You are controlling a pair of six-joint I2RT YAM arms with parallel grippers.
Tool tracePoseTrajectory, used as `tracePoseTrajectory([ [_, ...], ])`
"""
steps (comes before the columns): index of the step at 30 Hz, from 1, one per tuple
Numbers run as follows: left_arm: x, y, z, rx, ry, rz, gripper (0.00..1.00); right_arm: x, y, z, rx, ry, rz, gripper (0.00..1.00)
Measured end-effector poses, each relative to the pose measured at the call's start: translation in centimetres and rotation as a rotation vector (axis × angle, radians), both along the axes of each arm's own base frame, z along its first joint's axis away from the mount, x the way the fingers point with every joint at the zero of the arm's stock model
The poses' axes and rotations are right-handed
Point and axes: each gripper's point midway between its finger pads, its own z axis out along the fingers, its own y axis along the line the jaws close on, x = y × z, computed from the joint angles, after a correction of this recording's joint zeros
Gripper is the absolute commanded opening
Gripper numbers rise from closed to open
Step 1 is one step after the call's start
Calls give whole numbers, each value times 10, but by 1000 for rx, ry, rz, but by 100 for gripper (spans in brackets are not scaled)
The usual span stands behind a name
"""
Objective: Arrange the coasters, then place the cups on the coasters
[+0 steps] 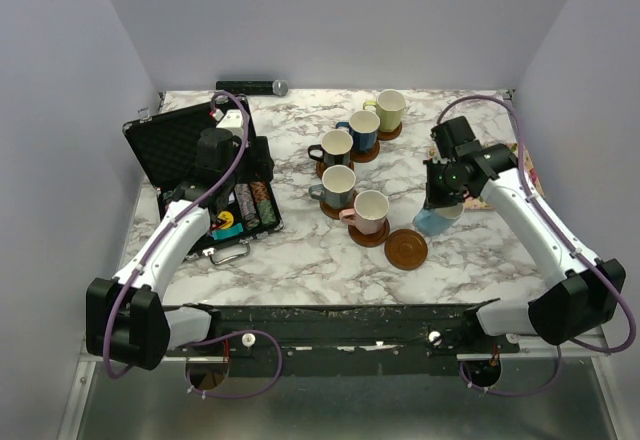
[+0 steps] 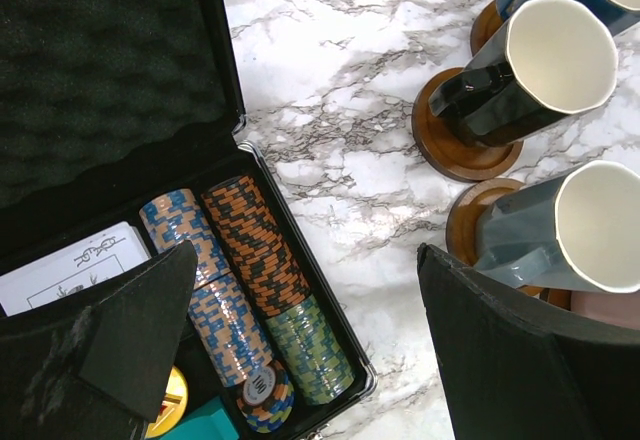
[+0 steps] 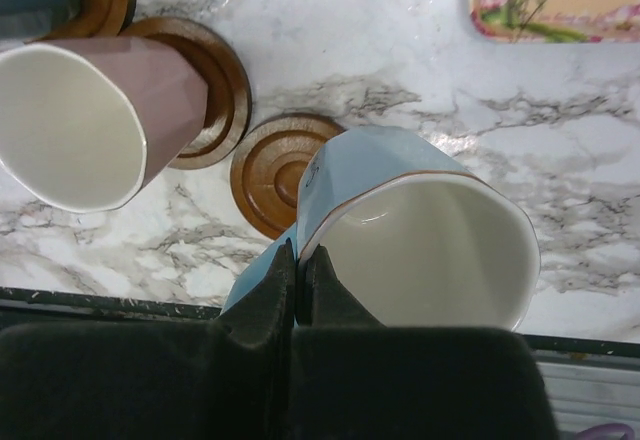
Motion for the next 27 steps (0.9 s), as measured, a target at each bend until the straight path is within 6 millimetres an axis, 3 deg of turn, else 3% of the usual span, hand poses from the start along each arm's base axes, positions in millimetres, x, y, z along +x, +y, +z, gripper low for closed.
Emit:
tracePoseTrajectory([
  [8, -3, 1, 15, -10, -39, -1, 99, -29, 37, -23, -53, 39, 4, 1],
  [14, -7, -9, 13, 27, -43, -19, 99, -35, 60, -37, -80, 52, -36, 1],
  [21, -15, -29, 11, 71, -51, -74, 99, -33, 66, -52, -129, 59, -90, 1],
  [27, -18, -32, 9, 94, -49, -86, 99, -30, 65, -54, -140, 44, -124, 1],
])
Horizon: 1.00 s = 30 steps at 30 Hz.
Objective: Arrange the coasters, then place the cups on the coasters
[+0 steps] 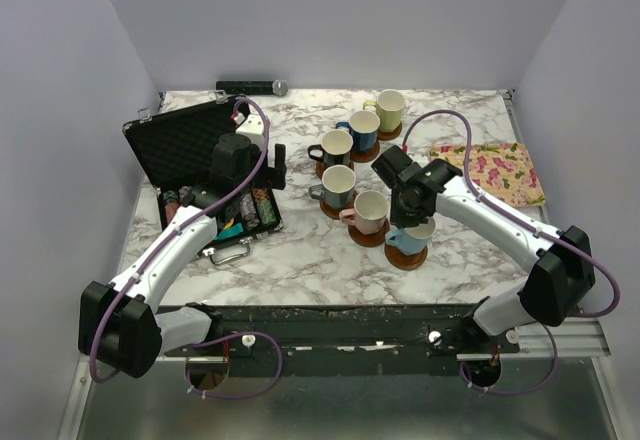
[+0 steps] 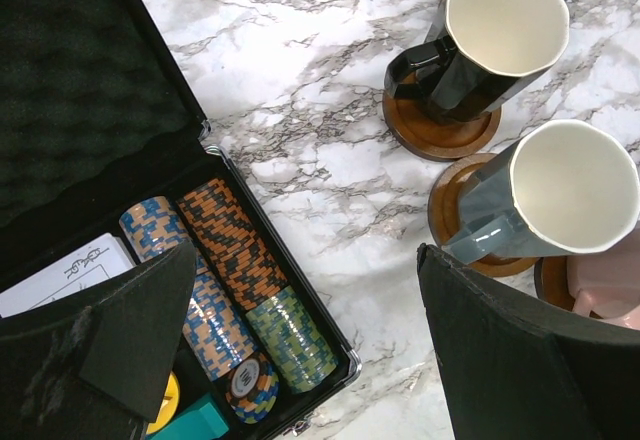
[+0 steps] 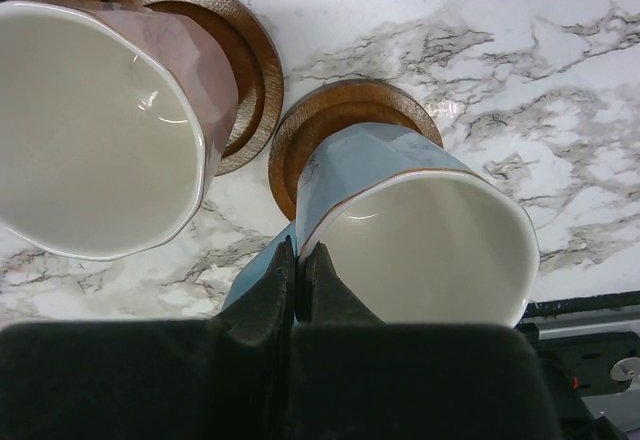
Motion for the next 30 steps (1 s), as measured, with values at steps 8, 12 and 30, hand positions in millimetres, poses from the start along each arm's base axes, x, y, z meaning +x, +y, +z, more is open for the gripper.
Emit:
tracePoseTrajectory([
  [8, -1, -1, 0, 8, -2, -1, 99, -1, 5, -5, 3, 2, -3, 1],
  [12, -1, -1, 0, 9, -1, -1, 99, -3, 4, -9, -6, 12, -4, 1],
  [30, -4, -4, 3, 10, -9, -12, 99, -6, 2, -17, -17, 14, -16, 1],
])
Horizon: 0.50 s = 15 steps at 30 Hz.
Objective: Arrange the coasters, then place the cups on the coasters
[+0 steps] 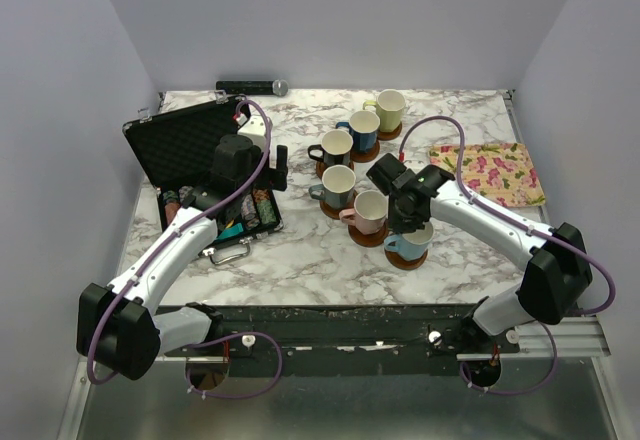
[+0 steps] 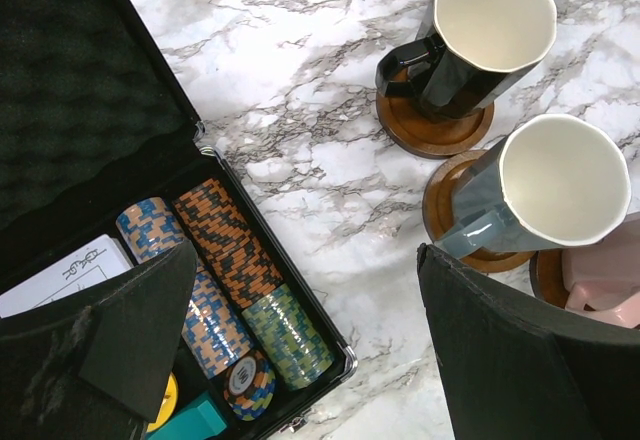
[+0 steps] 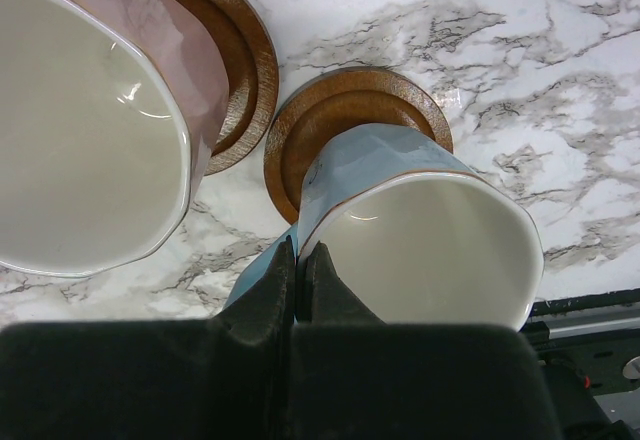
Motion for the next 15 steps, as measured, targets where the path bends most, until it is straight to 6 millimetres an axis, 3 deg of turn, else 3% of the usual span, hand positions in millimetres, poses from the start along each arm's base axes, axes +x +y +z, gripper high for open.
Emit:
tracePoseTrajectory([
  [3, 0, 0, 0, 0, 0, 0, 99, 0, 0, 0, 0, 0, 1, 1],
  [8, 0, 0, 0, 0, 0, 0, 99, -1, 1, 0, -4, -1, 6, 22],
  [15, -1, -1, 0, 0, 0, -4, 99, -1, 2, -2, -17, -1, 12, 30],
])
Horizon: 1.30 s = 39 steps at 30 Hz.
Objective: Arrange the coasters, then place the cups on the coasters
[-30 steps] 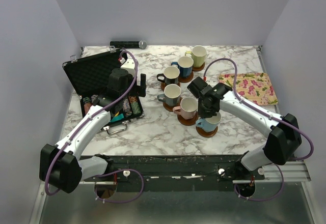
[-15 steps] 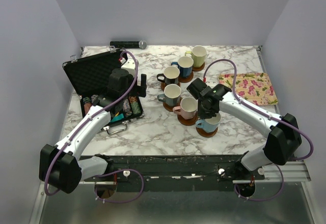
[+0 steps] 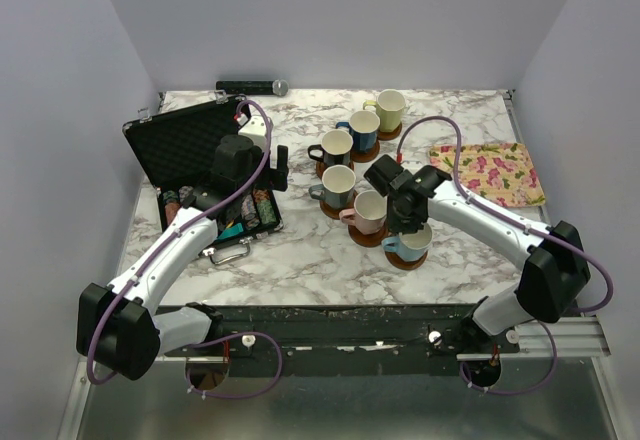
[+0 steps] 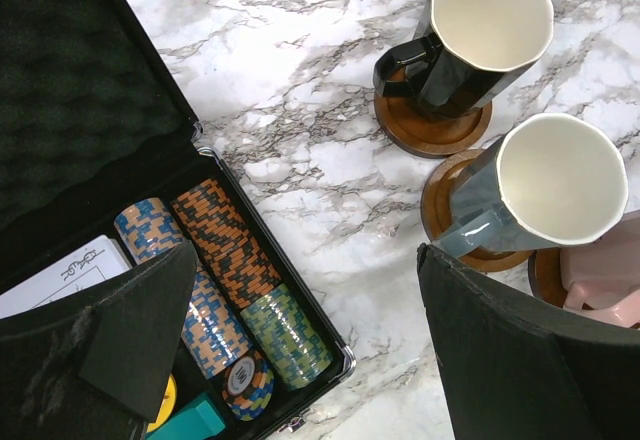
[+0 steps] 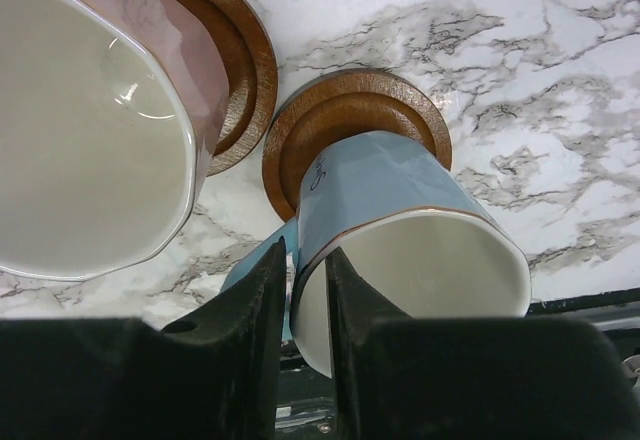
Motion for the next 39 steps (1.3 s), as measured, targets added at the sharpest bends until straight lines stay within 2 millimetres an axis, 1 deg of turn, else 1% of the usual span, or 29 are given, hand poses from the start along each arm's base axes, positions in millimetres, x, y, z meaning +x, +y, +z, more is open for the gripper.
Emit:
tracePoseTrajectory([
  [6, 0, -1, 0, 0, 0, -2, 99, 2, 2, 4, 2, -11, 2, 37],
  [9, 0, -1, 0, 0, 0, -2, 99, 2, 2, 5, 4, -16, 2, 39],
  [11, 0, -1, 0, 0, 0, -2, 99, 2, 2, 8, 11, -24, 3, 42],
  [14, 0, -1, 0, 0, 0, -2, 99, 2, 2, 17, 33, -49, 6, 45],
  [17, 0, -1, 0, 0, 0, -2, 99, 3, 3, 30, 71, -92, 11, 48],
  [18, 0, -1, 0, 0, 0, -2, 99, 3, 3, 35, 83, -106, 13, 50],
  [21, 0, -1, 0, 0, 0, -1, 99, 3, 2, 46, 108, -140, 23, 60],
  [23, 0, 0, 0, -1, 0, 0, 99, 4, 3, 50, 119, -158, 35, 68],
  [24, 0, 1, 0, -1, 0, 3, 99, 5, 3, 51, 123, -167, 43, 70],
  [29, 4, 11, 0, -8, 2, 36, 99, 14, 0, 57, 156, -223, 83, 73],
  [31, 6, 17, 1, -12, 0, 54, 99, 23, -5, 63, 188, -254, 81, 74],
  [33, 8, 23, 3, -15, -5, 73, 99, 37, -16, 69, 222, -293, 66, 74],
  [35, 11, 31, 4, -21, -7, 95, 99, 52, -33, 75, 247, -338, 40, 74],
  [38, 18, 53, 5, -37, -10, 158, 99, 74, -64, 82, 276, -397, 0, 74],
  [39, 22, 63, 4, -42, -10, 187, 99, 82, -74, 84, 287, -416, -15, 74],
])
